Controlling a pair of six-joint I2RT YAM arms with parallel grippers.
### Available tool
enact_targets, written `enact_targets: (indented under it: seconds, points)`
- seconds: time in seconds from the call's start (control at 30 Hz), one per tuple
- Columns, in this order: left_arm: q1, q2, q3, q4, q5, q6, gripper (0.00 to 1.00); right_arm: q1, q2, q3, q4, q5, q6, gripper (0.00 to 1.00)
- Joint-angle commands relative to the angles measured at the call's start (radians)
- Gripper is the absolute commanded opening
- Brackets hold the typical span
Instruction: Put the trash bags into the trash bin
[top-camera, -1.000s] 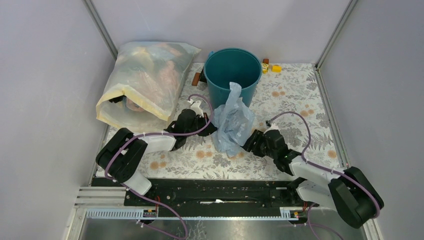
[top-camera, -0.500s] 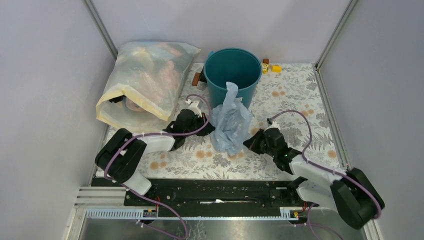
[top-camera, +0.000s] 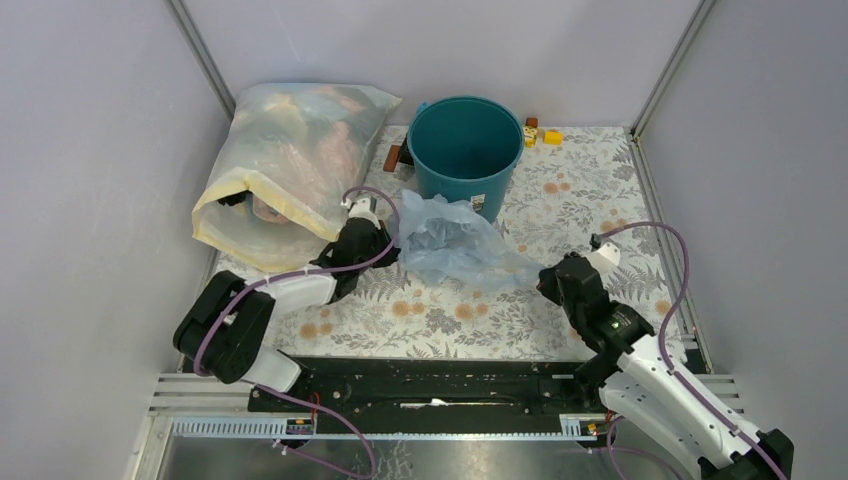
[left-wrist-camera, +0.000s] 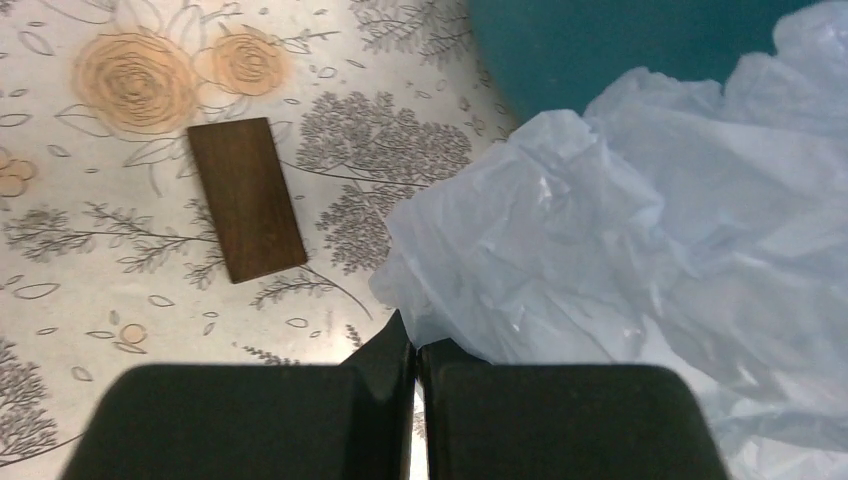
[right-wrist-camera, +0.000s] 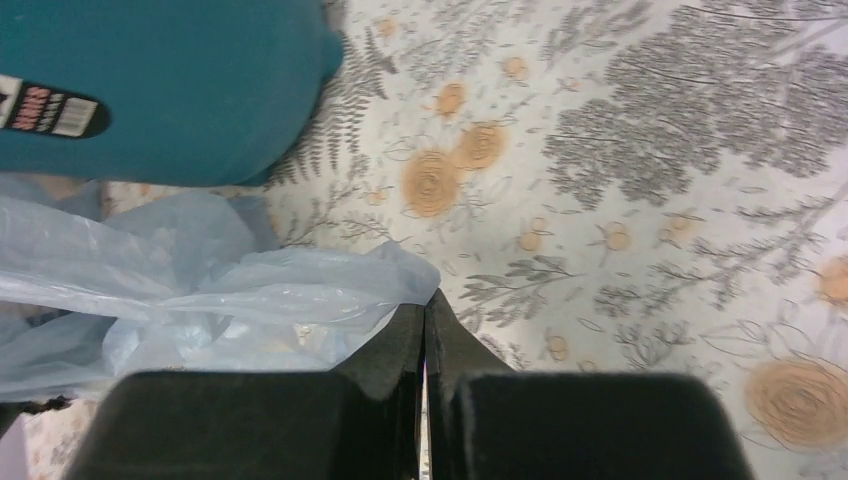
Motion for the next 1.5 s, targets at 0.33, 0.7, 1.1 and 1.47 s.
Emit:
enact_targets:
  seconds: [0.33, 0.7, 1.1, 1.47]
  points:
    - [0.028, -0.148, -0.016, -0.152, -0.325, -0.058, 0.0, 0.006, 0.089, 0.113, -0.297, 0.289, 0.159, 0.01]
    - [0.022, -0.374, -0.073, -0.126, -0.222, 0.039, 0.73, 0.005, 0.06, 0.214, -0.123, -0.053, -0.201, 0.0]
    - [-0.065, -0.687, 0.135, -0.664, -0.256, -0.011, 0.93, 0.006, 0.108, 0.408, -0.149, -0.307, -0.248, 0.0]
    - [-0.628, -0.414, 0.519, -1.045, -0.532, -0.196, 0.99, 0.005, 0.185, 0.532, -0.094, -0.404, -0.243, 0.0]
